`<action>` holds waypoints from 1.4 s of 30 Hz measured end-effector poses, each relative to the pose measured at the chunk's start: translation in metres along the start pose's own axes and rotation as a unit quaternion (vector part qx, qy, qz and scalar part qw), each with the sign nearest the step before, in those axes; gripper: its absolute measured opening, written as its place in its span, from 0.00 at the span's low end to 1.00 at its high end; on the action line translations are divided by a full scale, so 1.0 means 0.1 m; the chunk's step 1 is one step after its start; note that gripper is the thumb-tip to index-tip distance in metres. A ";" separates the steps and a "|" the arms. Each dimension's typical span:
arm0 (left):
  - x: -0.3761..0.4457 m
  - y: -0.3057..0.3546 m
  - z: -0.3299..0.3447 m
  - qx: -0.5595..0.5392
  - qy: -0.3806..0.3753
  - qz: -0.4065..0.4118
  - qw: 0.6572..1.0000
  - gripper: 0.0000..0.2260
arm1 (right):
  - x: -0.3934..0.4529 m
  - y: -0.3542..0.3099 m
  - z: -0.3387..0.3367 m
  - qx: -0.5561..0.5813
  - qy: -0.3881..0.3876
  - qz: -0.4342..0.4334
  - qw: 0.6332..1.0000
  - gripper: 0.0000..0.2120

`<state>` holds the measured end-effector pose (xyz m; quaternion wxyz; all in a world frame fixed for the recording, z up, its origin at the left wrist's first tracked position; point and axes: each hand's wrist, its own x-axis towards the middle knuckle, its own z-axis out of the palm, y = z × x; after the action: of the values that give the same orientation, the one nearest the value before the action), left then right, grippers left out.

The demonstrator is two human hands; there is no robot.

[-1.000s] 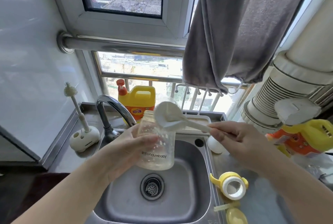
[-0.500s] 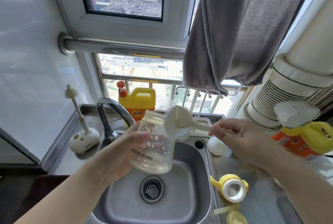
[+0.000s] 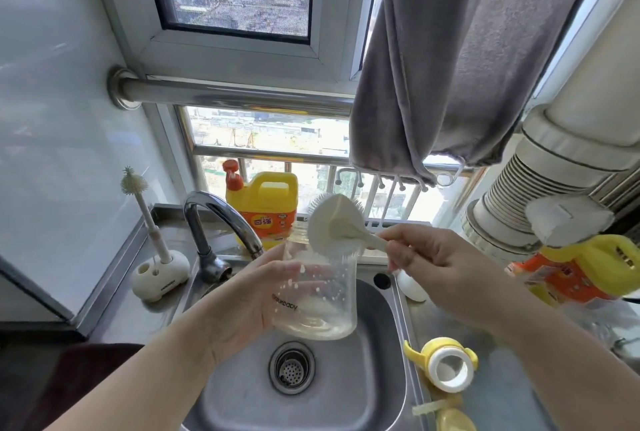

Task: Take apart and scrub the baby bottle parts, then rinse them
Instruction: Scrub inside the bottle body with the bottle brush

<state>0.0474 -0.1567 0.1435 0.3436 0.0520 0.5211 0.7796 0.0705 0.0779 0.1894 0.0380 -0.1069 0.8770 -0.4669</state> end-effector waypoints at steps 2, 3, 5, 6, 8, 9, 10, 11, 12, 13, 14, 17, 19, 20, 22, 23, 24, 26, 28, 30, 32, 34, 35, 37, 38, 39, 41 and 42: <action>0.01 0.00 0.03 0.019 0.006 0.000 1.000 0.45 | 0.00 -0.03 0.02 -0.011 0.016 -0.003 1.000 0.17; 0.02 -0.01 0.05 0.035 0.012 0.002 0.999 0.47 | -0.01 -0.05 0.05 -0.015 0.026 -0.003 1.000 0.18; 0.03 -0.04 0.09 0.060 0.023 0.014 0.998 0.47 | 0.00 -0.08 0.09 -0.017 0.037 0.000 0.999 0.19; 0.02 -0.05 0.10 0.059 0.026 0.020 0.998 0.46 | 0.00 -0.08 0.07 -0.016 0.040 0.006 0.999 0.18; 0.00 -0.06 0.06 0.045 0.031 0.024 0.998 0.43 | 0.00 -0.06 -0.02 -0.006 0.060 0.033 0.998 0.17; -0.01 -0.06 0.04 0.039 0.030 0.026 0.998 0.42 | 0.00 -0.04 -0.07 -0.015 0.075 0.046 0.996 0.16; -0.02 -0.05 0.03 0.036 0.028 0.028 0.999 0.40 | -0.01 -0.03 -0.12 -0.032 0.086 0.051 0.994 0.16; -0.01 -0.04 0.02 0.036 0.029 0.031 0.998 0.38 | -0.01 -0.03 -0.13 -0.043 0.093 0.051 0.993 0.15; 0.00 -0.03 0.02 0.039 0.036 0.035 0.998 0.34 | -0.01 -0.05 -0.11 -0.044 0.095 0.045 0.994 0.15; 0.02 -0.03 0.03 0.043 0.045 0.036 0.997 0.32 | 0.01 -0.07 -0.08 -0.046 0.092 0.040 0.994 0.15; 0.04 -0.03 0.03 0.045 0.054 0.036 0.997 0.32 | 0.02 -0.10 -0.06 -0.054 0.089 0.033 0.994 0.15; 0.04 -0.01 0.00 0.041 0.057 0.044 0.997 0.40 | 0.07 -0.09 -0.13 -0.093 0.096 0.044 0.990 0.14; 0.03 0.01 -0.02 0.048 0.058 0.049 0.996 0.41 | 0.08 -0.07 -0.19 -0.111 0.102 0.048 0.987 0.14; 0.04 0.01 -0.01 0.050 0.059 0.051 0.996 0.38 | 0.08 -0.06 -0.18 -0.107 0.098 0.042 0.988 0.15; 0.08 -0.01 0.02 0.050 0.061 0.051 0.996 0.35 | 0.10 -0.10 -0.11 -0.102 0.083 0.013 0.991 0.17; 0.10 -0.02 0.03 0.049 0.057 0.053 0.996 0.35 | 0.11 -0.13 -0.08 -0.099 0.076 0.002 0.992 0.17; 0.10 -0.02 0.04 0.047 0.052 0.054 0.996 0.37 | 0.12 -0.14 -0.09 -0.092 0.072 0.000 0.993 0.18; 0.08 -0.01 0.03 0.036 0.038 0.057 0.997 0.41 | 0.12 -0.12 -0.16 -0.080 0.074 0.006 0.994 0.17; 0.06 0.00 0.02 0.019 0.018 0.054 0.998 0.41 | 0.10 -0.05 -0.22 -0.067 0.084 0.017 0.994 0.17; 0.09 -0.01 -0.01 -0.022 0.013 0.031 0.999 0.42 | 0.08 0.00 -0.21 -0.054 0.081 0.017 0.995 0.19; 0.12 -0.02 -0.04 -0.056 0.024 0.011 0.998 0.43 | 0.10 0.00 -0.17 -0.048 0.074 0.006 0.996 0.20; 0.13 0.00 -0.06 -0.067 0.009 0.018 0.998 0.42 | 0.11 -0.03 -0.18 -0.048 0.079 0.004 0.996 0.19; 0.13 0.02 -0.07 -0.068 -0.001 0.023 0.997 0.41 | 0.10 -0.04 -0.20 -0.049 0.084 0.008 0.995 0.18; 0.11 0.04 -0.04 -0.049 -0.008 0.027 0.998 0.40 | 0.08 -0.06 -0.21 -0.049 0.088 0.020 0.995 0.17; 0.11 0.05 0.00 -0.026 -0.004 0.029 0.999 0.41 | 0.07 -0.06 -0.20 -0.052 0.089 0.023 0.994 0.16; 0.11 0.05 0.03 0.006 0.005 0.031 0.999 0.42 | 0.06 -0.07 -0.17 -0.055 0.091 0.027 0.994 0.16; 0.11 0.05 0.09 0.073 0.026 0.038 0.996 0.46 | 0.06 -0.09 -0.11 -0.049 0.092 0.035 0.994 0.15; 0.11 0.05 0.10 0.090 0.035 0.040 0.995 0.47 | 0.06 -0.09 -0.11 -0.048 0.092 0.034 0.994 0.14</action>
<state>0.0412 -0.1438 0.1488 0.2882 0.0761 0.5980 0.7440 0.0639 0.0807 0.2028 -0.0322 -0.0348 0.9012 -0.4307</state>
